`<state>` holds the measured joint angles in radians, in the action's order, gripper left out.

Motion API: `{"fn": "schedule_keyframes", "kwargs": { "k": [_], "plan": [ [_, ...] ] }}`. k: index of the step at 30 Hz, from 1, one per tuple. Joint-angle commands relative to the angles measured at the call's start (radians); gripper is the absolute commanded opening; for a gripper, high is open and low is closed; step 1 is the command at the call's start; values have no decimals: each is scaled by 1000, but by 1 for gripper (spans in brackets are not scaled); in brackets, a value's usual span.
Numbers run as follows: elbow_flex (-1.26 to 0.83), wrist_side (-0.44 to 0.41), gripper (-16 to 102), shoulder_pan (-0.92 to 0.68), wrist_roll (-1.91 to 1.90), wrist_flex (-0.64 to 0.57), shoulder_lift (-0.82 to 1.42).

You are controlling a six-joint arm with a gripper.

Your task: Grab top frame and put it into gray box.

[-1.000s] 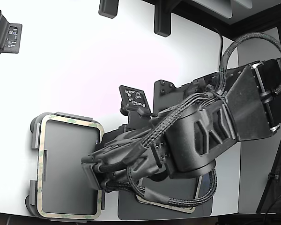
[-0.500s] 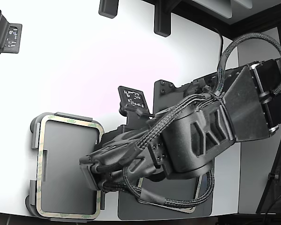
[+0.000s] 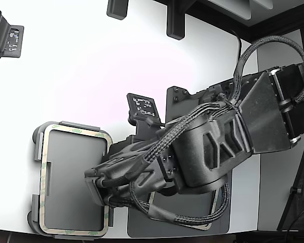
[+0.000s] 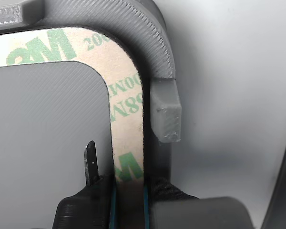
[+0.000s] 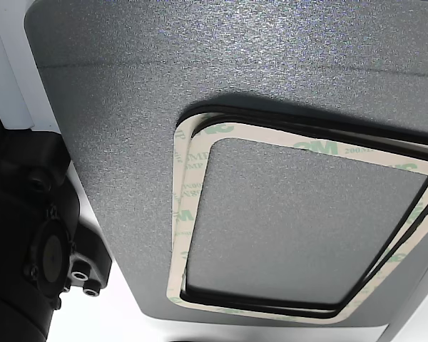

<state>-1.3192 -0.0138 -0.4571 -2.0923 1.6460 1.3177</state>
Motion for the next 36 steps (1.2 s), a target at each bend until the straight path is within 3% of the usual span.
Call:
{"fn": "schedule_keyframes", "kwargs": {
  "k": [1, 13, 14, 15, 16, 17, 18, 21, 28, 34, 36],
  "plan": [
    [25, 0, -12, 11, 5, 11, 18],
    [34, 6, -10, 11, 5, 11, 6],
    [34, 5, -2, 11, 11, 11, 8],
    [35, 0, 60, 11, 18, 11, 8],
    [40, 0, 79, 11, 23, 9, 8],
    [44, -5, 78, 11, 23, 9, 8],
    [51, -8, 98, 11, 26, 9, 8],
    [77, -29, 100, 11, 34, 9, 17],
    [115, -175, 100, 26, 288, -55, 123],
    [-176, -408, 100, 40, 761, -272, 423],
    [-301, -431, 100, 69, 966, -365, 551]
  ]
}}
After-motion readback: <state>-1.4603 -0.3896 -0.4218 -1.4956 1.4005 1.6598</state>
